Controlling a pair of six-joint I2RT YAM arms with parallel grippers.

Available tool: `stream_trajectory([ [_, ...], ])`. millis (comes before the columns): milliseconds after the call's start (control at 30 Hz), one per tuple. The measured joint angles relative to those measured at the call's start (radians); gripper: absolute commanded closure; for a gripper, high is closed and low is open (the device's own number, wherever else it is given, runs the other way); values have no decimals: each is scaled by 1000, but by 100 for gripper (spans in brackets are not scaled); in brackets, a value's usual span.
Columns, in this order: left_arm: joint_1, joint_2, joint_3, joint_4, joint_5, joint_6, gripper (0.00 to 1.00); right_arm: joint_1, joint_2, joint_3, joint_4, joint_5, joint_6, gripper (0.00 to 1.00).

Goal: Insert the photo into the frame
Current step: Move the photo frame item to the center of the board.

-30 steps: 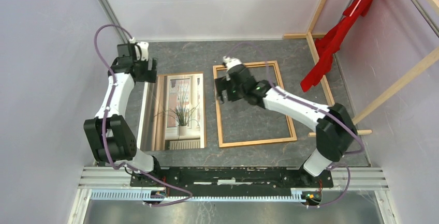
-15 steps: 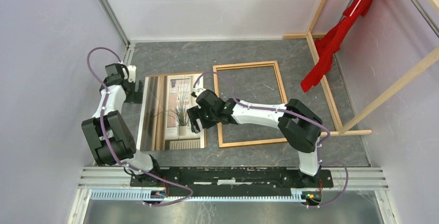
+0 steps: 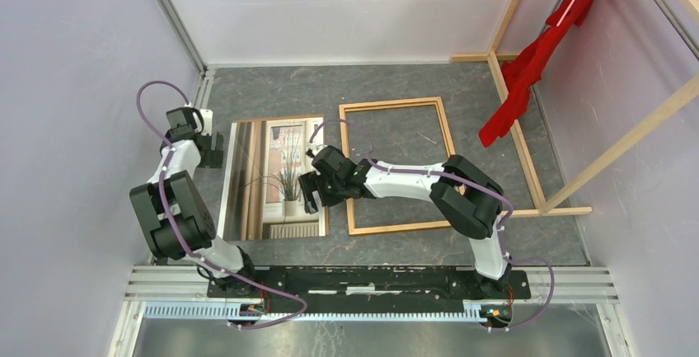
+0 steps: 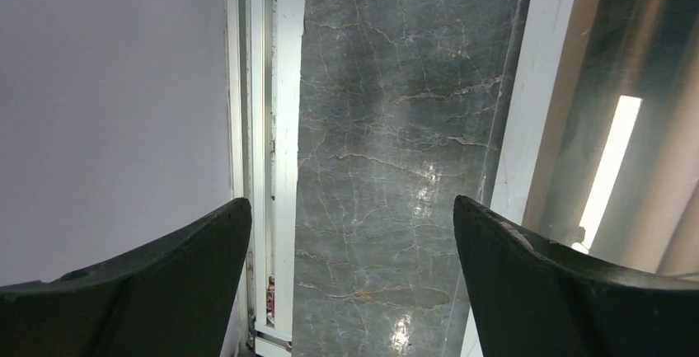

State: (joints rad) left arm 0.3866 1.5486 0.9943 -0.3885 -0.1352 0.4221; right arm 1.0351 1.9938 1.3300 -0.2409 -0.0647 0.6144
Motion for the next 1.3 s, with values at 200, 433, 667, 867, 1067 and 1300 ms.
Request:
stream_trajectory([
  [200,0,48,-12,42,-33,1,5,-5,24,2,74,-57,40,10],
  [433,0,117,-11,105,-101,-8,6,5,108,91,142,-139,97,10],
  [667,0,135,16,76,-55,-16,5,-27,122,118,127,-152,98,10],
  [867,5,135,91,29,-15,-16,6,-151,121,151,71,-125,79,10],
  [1067,13,137,117,63,-66,-17,8,-204,171,266,61,-107,62,11],
  [1300,13,178,89,158,-141,-17,9,-209,262,340,75,-107,62,11],
])
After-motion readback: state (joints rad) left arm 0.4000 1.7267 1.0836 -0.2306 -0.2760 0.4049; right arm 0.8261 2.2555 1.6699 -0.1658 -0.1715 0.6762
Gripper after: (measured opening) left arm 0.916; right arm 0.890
